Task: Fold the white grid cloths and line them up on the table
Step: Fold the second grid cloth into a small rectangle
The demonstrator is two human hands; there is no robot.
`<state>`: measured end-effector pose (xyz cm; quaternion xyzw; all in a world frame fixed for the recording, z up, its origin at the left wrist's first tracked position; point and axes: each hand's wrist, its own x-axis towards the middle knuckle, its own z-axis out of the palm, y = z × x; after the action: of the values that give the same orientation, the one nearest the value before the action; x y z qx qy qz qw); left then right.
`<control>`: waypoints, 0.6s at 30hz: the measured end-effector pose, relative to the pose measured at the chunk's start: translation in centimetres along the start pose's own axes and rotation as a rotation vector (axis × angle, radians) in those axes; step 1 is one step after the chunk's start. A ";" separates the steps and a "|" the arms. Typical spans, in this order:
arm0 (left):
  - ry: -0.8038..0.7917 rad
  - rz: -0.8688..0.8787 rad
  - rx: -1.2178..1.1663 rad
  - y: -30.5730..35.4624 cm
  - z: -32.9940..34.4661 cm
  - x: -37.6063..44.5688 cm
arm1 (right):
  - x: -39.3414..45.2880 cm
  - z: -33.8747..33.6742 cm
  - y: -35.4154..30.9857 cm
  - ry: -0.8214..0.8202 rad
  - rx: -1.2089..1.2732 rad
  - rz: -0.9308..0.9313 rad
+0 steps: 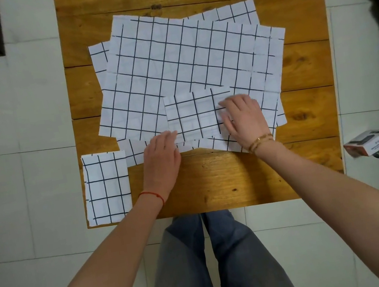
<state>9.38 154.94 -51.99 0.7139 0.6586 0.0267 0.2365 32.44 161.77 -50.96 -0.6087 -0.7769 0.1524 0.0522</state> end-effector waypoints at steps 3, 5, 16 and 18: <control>0.102 -0.183 -0.147 0.6 -0.2 1.8 | 3.9 -0.1 -0.8 0.010 0.033 0.038; 0.126 -0.311 -0.239 0.9 -0.1 2.9 | 6.0 -0.1 -1.0 -0.037 0.046 0.054; 0.100 -0.514 -0.299 2.1 0.4 5.4 | 9.5 1.1 -1.1 -0.236 -0.016 0.023; 0.099 -0.533 -0.330 2.3 0.4 5.5 | 9.7 1.1 -1.1 -0.245 0.008 0.033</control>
<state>12.35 159.97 -52.98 0.4659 0.8200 0.1049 0.3155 28.70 170.67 -52.73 -0.5980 -0.7667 0.2296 -0.0431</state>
